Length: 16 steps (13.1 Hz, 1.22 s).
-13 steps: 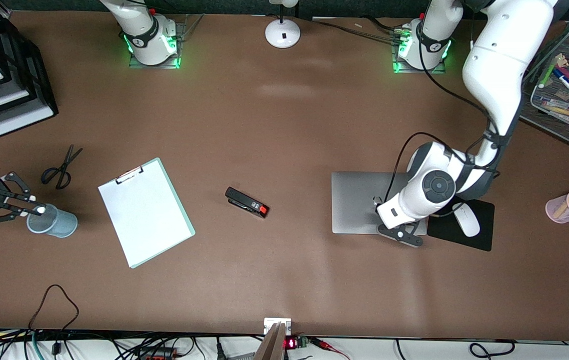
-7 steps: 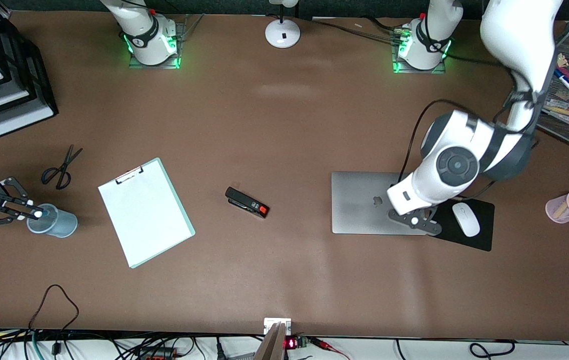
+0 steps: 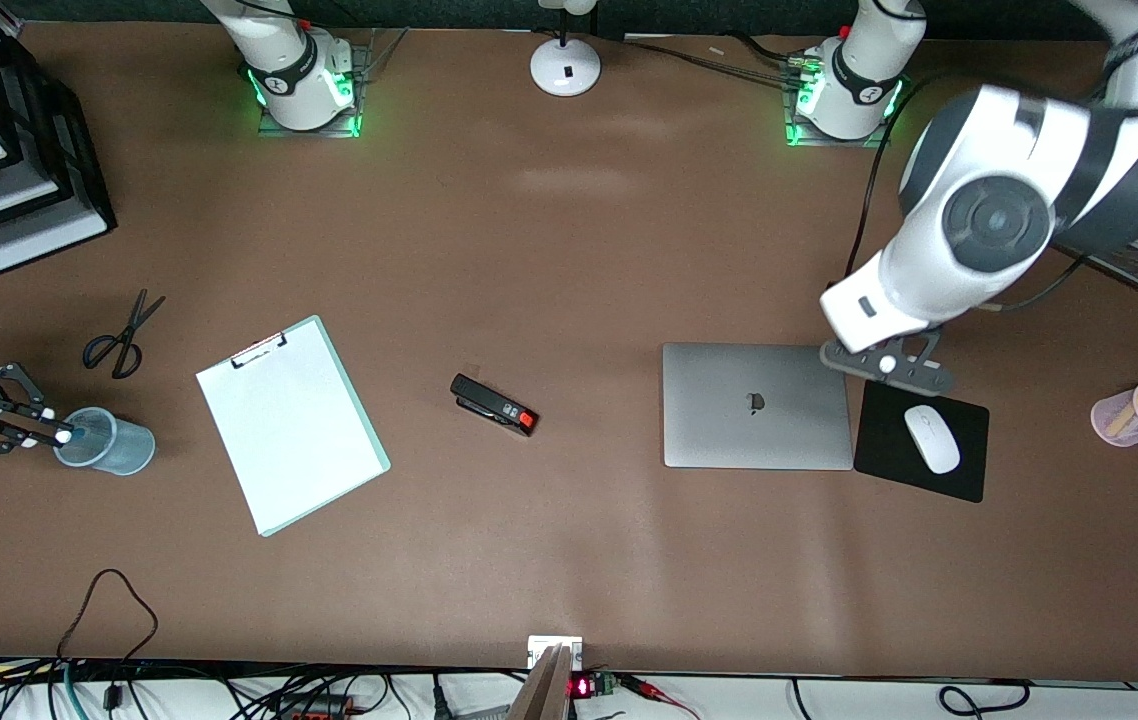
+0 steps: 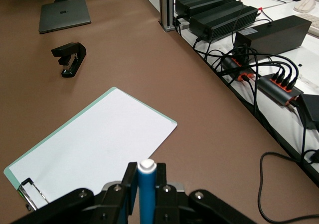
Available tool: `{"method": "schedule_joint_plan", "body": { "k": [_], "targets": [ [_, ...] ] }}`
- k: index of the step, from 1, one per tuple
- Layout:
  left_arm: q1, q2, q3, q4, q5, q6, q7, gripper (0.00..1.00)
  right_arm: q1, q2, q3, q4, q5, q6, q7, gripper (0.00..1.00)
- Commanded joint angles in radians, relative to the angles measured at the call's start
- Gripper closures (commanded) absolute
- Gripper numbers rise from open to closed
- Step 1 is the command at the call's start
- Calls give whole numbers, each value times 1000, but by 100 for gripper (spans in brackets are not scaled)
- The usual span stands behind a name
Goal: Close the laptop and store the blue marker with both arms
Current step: 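Lower the marker into the cup while the left gripper withdraws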
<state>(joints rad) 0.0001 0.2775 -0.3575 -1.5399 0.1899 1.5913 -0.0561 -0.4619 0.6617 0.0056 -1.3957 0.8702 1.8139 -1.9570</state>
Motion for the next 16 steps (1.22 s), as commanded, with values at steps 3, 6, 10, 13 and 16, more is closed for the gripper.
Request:
{"method": "schedule_joint_plan", "body": {
  "k": [3, 6, 10, 13, 16],
  "targets": [
    [18, -92, -5, 9, -87, -49, 44, 0, -37, 68, 10, 29, 26, -8, -17, 100],
    [24, -109, 0, 55, -87, -121, 38, 0, -43, 99, 10, 49, 26, 1, -20, 99],
    [69, -97, 8, 118, -87, -214, 0, 0, -44, 185, 10, 145, 26, -1, -20, 99],
    [68, -156, 90, 48, -148, -148, -7, 0, -50, 211, 10, 150, 27, 1, -22, 99],
    [69, -309, 130, -180, -187, 5, -10, 0, -52, 226, 11, 152, 29, 4, -20, 99]
  ]
}}
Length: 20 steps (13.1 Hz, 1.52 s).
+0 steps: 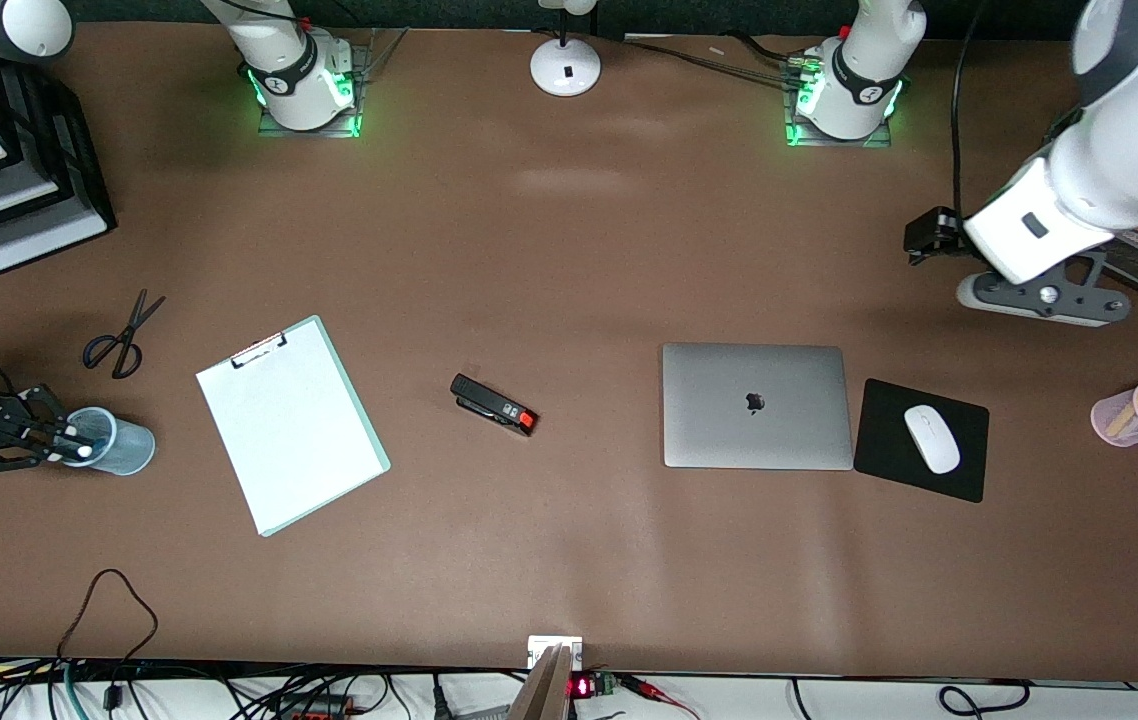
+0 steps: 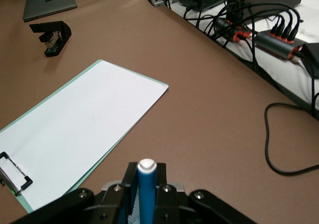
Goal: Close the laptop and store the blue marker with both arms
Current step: 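Lower the marker into the cup while the left gripper withdraws, then open the right gripper to release the marker into the cup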
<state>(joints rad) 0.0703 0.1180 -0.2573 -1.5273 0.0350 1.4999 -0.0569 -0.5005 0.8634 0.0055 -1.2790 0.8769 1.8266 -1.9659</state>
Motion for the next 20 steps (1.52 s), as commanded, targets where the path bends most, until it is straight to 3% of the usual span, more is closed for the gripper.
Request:
{"method": "schedule_joint_plan", "body": {
  "k": [1, 4, 5, 6, 7, 9, 17, 20],
  "targets": [
    [-3, -179, 50, -227, -35, 103, -9, 0, -13, 26, 10, 33, 22, -9, -11, 99],
    [-35, -247, 96, -282, -37, 170, -9, 0, -15, 26, 10, 32, 22, -18, 2, 98],
    [-52, -276, 114, -318, -35, 227, -6, 0, -15, 22, 10, 32, 20, -24, 10, 76],
    [-56, -278, 125, -323, -37, 240, -1, 0, -13, 17, 10, 32, 19, -24, 12, 10],
    [-70, -278, 156, -327, -46, 241, -7, 0, -15, 16, 10, 32, 19, -26, 15, 0],
    [-133, -274, 240, -330, -76, 241, 3, 0, -13, 5, 8, 33, 16, -27, 16, 0],
    [-70, -270, 182, -327, -64, 241, 16, 0, 36, -141, 14, 36, -140, -93, 287, 0],
    [-67, -255, 182, -310, -60, 240, 12, 0, 89, -220, 16, 38, -251, -104, 422, 0]
  ]
}}
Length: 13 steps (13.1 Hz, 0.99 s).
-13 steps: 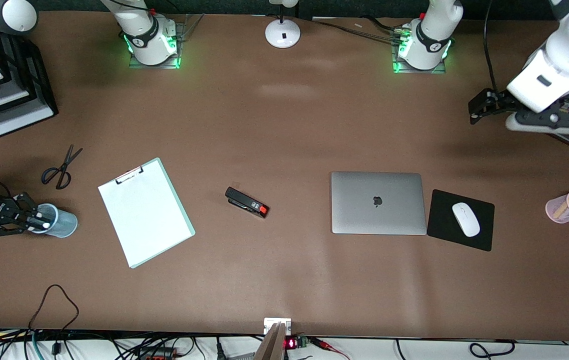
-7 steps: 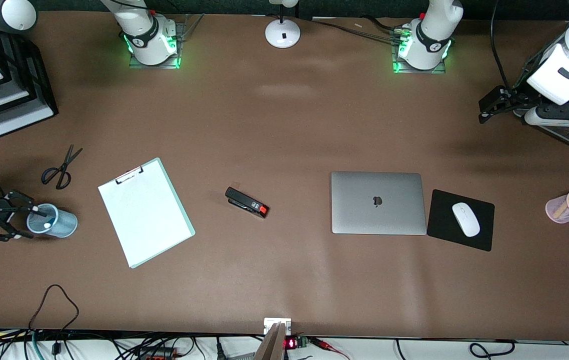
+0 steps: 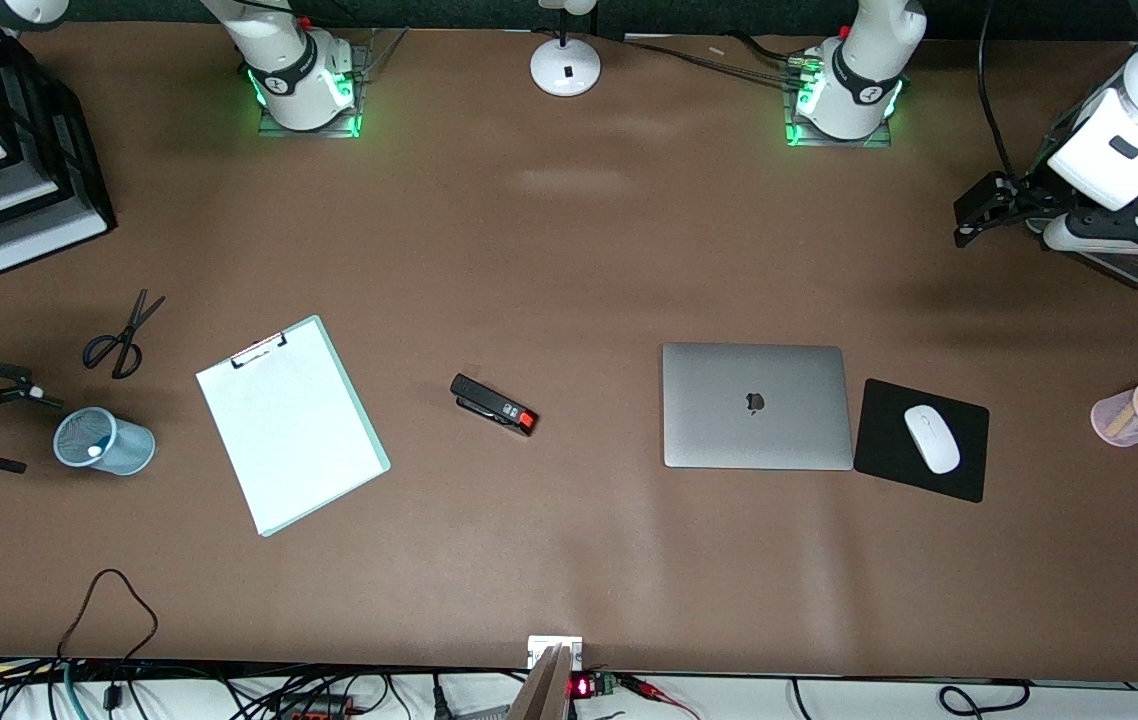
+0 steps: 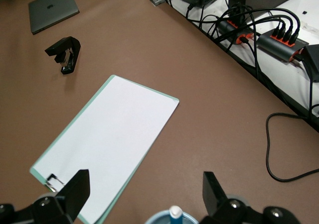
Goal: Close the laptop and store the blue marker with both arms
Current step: 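Open the right gripper to release the marker into the cup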
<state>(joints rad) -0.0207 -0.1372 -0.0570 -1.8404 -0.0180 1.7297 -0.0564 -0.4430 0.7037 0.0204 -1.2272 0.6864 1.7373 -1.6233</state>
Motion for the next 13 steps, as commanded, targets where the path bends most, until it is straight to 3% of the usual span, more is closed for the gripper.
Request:
{"method": "schedule_joint_plan", "body": {
  "k": [1, 3, 8, 13],
  "targets": [
    [24, 20, -18, 28, -8, 4, 4, 0, 49, -82, 1, -14, -83, -15, 109, 0],
    [24, 60, -18, 79, -7, -24, 12, 0, 113, -121, 0, -14, -152, -15, 202, 0],
    [15, 62, -23, 88, -7, -53, 12, 0, 294, -187, -5, -14, -338, -13, 507, 0],
    [19, 76, -20, 105, -7, -87, 15, 0, 406, -214, -2, -14, -439, -15, 806, 0]
  ]
}}
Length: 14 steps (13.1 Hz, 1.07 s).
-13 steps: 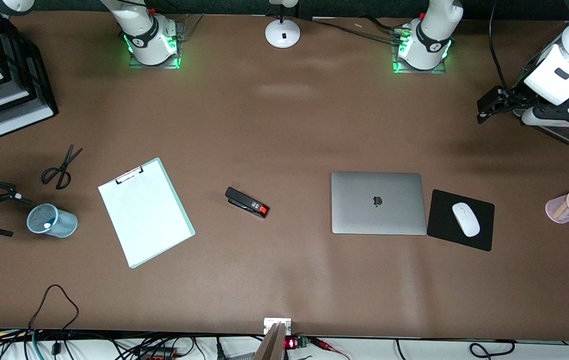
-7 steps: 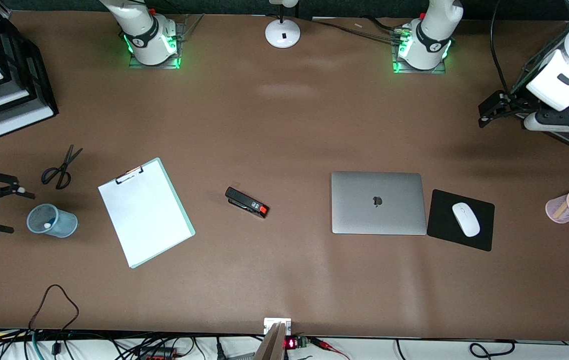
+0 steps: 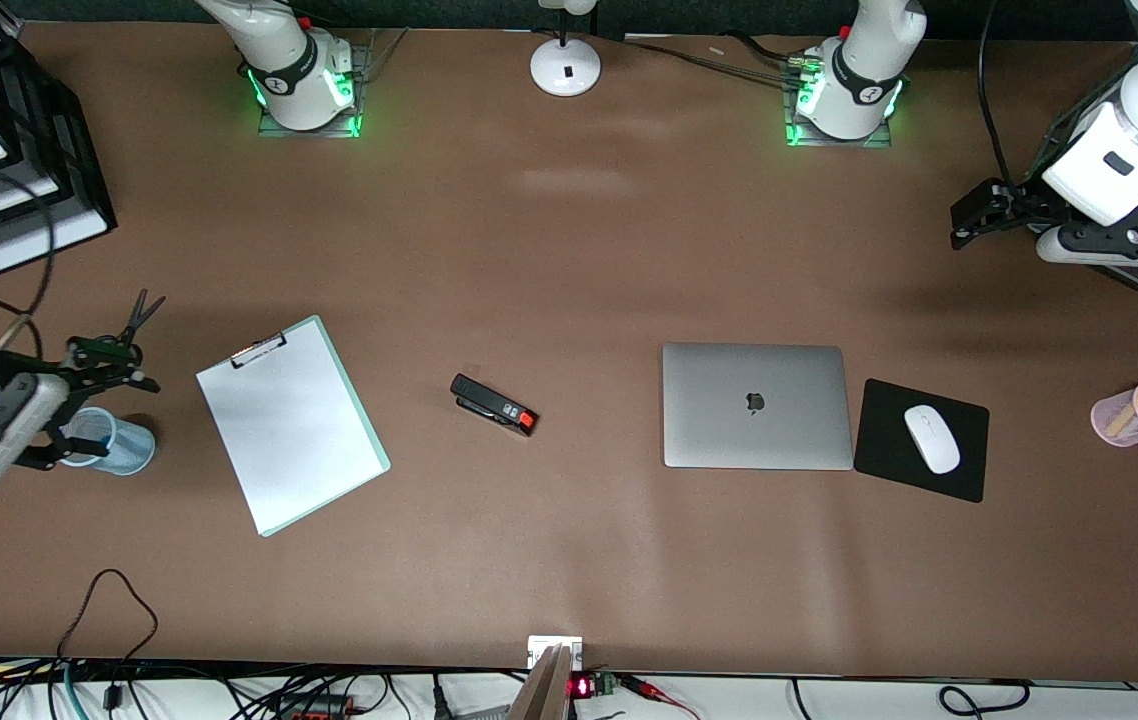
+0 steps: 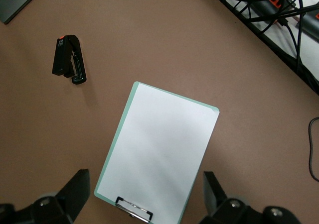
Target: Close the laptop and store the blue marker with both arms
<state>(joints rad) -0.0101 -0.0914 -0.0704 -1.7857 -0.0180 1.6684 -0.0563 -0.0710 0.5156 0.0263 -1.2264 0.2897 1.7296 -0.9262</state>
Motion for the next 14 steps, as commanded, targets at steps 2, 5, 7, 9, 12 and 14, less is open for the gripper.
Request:
{"method": "schedule_joint_plan", "body": {
  "k": [2, 5, 7, 9, 12, 14],
  "targets": [
    [-1, 44, -8, 75, -7, -30, 15, 0, 83, -43, -9, -16, -101, -7, 273, 0],
    [-4, 53, -8, 89, -7, -35, 12, 0, 151, -57, -12, -24, -197, -50, 523, 0],
    [-5, 56, -9, 95, -7, -33, 13, 0, 168, -62, -12, -28, -233, -93, 669, 0],
    [-5, 56, -19, 97, -7, -33, 12, 0, 163, -72, -15, -54, -233, -122, 781, 0],
    [-5, 56, -22, 97, -7, -33, 12, 0, 163, -115, -80, -111, -251, -146, 906, 0],
    [-5, 56, -23, 98, -5, -33, 13, 0, 158, -144, -115, -113, -293, -186, 909, 0]
  ]
}}
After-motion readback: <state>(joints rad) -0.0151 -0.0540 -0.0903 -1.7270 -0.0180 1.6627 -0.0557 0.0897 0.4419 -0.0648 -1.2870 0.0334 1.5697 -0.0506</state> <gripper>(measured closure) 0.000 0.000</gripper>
